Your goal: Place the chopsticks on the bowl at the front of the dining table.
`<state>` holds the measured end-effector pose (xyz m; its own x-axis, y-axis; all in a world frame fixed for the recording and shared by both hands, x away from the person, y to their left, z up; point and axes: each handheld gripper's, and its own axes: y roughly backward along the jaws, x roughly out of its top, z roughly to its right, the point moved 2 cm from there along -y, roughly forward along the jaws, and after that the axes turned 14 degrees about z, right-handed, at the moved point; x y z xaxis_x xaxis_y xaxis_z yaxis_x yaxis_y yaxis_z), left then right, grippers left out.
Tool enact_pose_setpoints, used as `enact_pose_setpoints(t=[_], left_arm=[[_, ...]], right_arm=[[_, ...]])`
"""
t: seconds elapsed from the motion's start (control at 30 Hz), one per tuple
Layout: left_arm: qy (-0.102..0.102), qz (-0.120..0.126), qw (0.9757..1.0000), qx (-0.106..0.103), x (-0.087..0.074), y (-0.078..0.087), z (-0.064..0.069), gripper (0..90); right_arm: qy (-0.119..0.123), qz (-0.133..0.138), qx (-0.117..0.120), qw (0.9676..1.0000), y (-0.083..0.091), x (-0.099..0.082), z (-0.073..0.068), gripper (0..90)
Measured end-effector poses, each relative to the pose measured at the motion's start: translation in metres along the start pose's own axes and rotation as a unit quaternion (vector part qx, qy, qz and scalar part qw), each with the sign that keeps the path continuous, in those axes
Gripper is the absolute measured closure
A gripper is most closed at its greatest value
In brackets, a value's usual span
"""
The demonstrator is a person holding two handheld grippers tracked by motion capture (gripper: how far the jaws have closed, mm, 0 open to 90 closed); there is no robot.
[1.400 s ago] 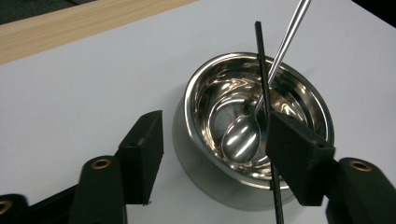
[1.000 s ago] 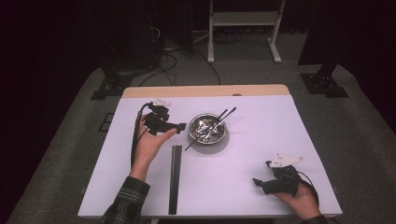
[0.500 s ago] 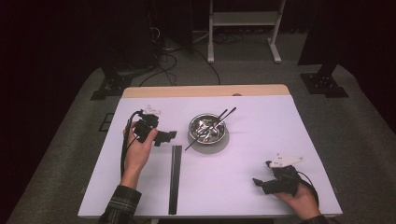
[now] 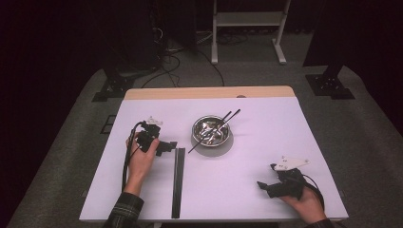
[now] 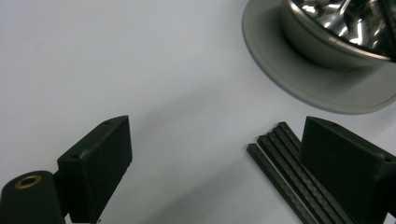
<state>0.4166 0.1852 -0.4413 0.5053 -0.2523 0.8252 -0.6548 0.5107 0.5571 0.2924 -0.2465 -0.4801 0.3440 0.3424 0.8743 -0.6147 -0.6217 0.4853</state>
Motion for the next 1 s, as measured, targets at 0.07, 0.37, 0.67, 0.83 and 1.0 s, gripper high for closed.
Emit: enact_pose_setpoints(t=[0.07,0.37,0.67,0.83,1.0], left_arm=[[0.004,-0.004,1.0000,-0.002,-0.002,-0.004,0.000,8.9],[0.005,-0.030,0.9995,-0.005,-0.010,-0.018,-0.001,8.9],[-0.005,-0.032,0.9995,0.001,-0.011,-0.019,0.000,8.7],[-0.028,-0.039,0.9987,0.014,-0.012,-0.021,0.002,8.8],[-0.040,-0.041,0.9981,0.022,-0.013,-0.022,0.005,8.7]], right_arm=[[0.000,0.000,0.000,1.0000,0.000,0.000,0.000,12.6],[0.000,0.000,0.000,1.0000,0.000,0.000,0.000,12.6],[-0.001,0.000,0.000,1.0000,0.000,0.000,0.000,12.6],[-0.001,0.000,0.000,1.0000,0.000,0.000,0.000,12.6],[-0.001,0.000,0.000,1.0000,0.000,0.000,0.000,12.6]])
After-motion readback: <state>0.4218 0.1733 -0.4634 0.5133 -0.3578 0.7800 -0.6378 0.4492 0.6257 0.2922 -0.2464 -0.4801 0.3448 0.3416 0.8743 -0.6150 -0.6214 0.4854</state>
